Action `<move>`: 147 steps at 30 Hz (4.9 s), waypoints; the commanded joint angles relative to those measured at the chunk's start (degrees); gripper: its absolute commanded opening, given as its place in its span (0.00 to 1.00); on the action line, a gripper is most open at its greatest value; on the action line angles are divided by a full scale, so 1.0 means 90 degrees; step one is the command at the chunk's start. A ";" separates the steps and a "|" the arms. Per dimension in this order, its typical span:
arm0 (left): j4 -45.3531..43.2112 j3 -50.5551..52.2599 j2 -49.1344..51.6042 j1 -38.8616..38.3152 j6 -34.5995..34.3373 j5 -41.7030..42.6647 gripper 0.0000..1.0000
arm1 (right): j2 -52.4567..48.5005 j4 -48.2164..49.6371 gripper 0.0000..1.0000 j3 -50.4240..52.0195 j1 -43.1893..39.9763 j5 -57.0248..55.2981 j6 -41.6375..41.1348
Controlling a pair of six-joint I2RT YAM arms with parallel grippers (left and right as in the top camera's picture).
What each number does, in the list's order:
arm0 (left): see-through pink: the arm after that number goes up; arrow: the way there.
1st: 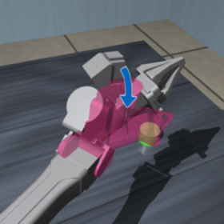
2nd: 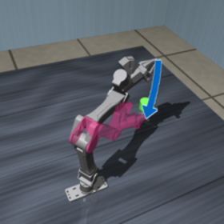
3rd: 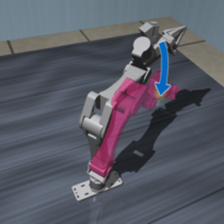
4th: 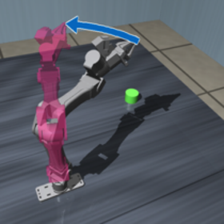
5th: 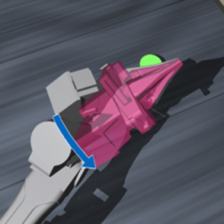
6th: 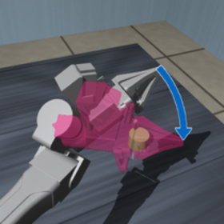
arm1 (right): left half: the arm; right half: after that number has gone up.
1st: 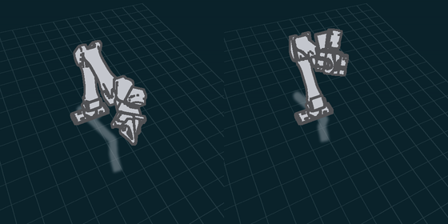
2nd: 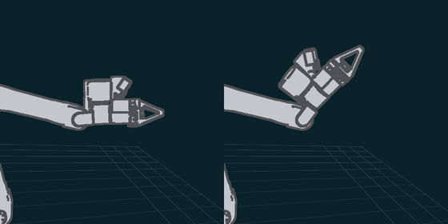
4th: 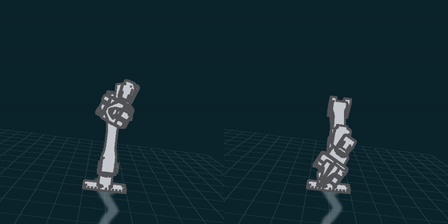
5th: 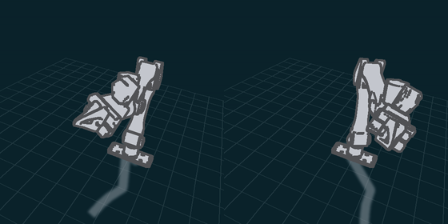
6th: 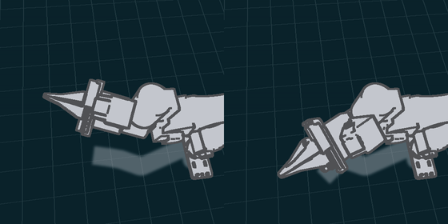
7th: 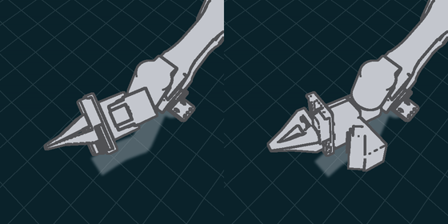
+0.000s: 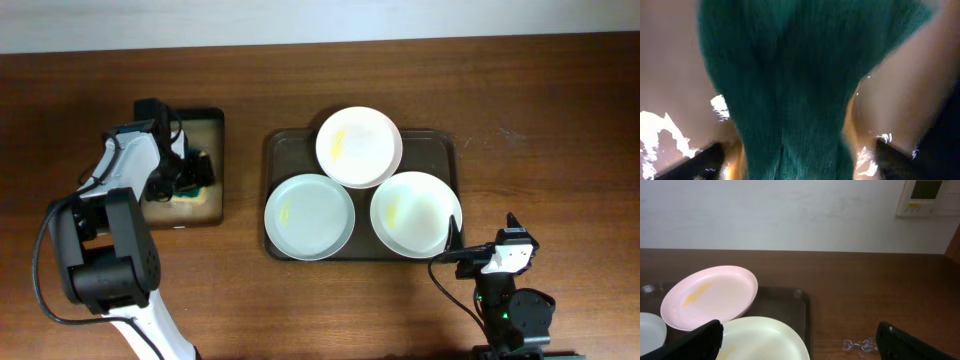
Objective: Clean dirty plates on tray and stack at the side
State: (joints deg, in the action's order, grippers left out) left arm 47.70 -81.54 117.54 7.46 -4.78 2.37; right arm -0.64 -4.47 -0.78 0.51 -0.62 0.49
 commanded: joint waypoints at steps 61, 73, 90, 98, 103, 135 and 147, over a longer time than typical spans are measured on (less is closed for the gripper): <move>0.0379 0.0182 -0.0097 0.0022 0.0204 0.0117 0.04 | 0.0032 -0.0022 0.98 0.0051 -0.0024 -0.0056 0.0019; 0.0153 0.0180 -0.0097 0.0022 0.0204 0.0117 0.25 | 0.0032 -0.0024 0.98 0.0051 -0.0024 -0.0056 0.0019; 0.0925 -0.0865 -0.1263 0.0022 0.0202 0.0333 0.00 | 0.0032 -0.0022 0.98 0.0051 -0.0024 -0.0056 0.0019; 0.0838 -0.0831 -0.1608 0.0022 0.0202 0.0301 0.00 | 0.0032 -0.0022 0.98 0.0051 -0.0024 -0.0056 0.0019; 0.0767 -0.0580 -0.1013 0.0022 0.0199 0.0304 0.00 | 0.0032 -0.0022 0.99 0.0051 -0.0024 -0.0056 0.0019; -0.0163 -0.0449 0.0289 0.0022 0.0935 0.0809 0.94 | 0.0032 -0.0022 0.98 0.0051 -0.0024 -0.0056 0.0019; -0.0185 -0.0449 0.0464 0.0022 0.0925 0.0066 0.43 | 0.0032 -0.0022 0.98 0.0051 -0.0024 -0.0056 0.0019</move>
State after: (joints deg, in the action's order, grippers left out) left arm 46.04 -85.86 120.88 7.51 2.63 5.32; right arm -0.64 -4.47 -0.78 0.51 -0.64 0.51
